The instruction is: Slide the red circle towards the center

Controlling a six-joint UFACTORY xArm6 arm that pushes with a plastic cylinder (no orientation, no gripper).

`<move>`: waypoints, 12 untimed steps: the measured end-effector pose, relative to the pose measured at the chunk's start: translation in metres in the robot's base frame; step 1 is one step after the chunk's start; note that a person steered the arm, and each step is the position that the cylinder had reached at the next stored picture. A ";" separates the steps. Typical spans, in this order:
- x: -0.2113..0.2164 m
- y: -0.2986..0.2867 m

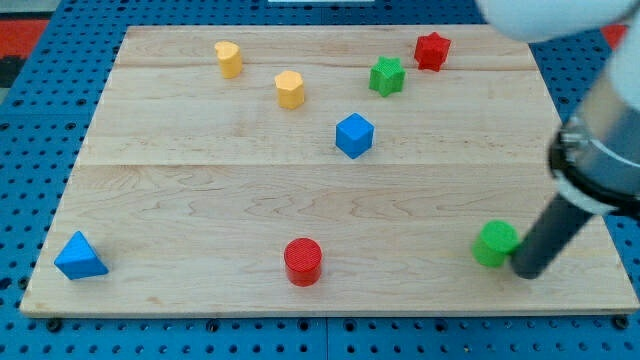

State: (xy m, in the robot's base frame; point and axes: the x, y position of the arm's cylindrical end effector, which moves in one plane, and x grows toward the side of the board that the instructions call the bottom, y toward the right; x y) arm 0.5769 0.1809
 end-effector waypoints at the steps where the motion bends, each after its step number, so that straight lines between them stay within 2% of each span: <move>1: -0.013 -0.036; 3: -0.052 -0.040; 4: -0.034 -0.072; 6: 0.016 -0.183; 7: 0.026 -0.233; 8: 0.024 -0.237; 9: 0.022 -0.239; 12: -0.039 -0.281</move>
State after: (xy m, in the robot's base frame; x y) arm 0.5382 -0.1006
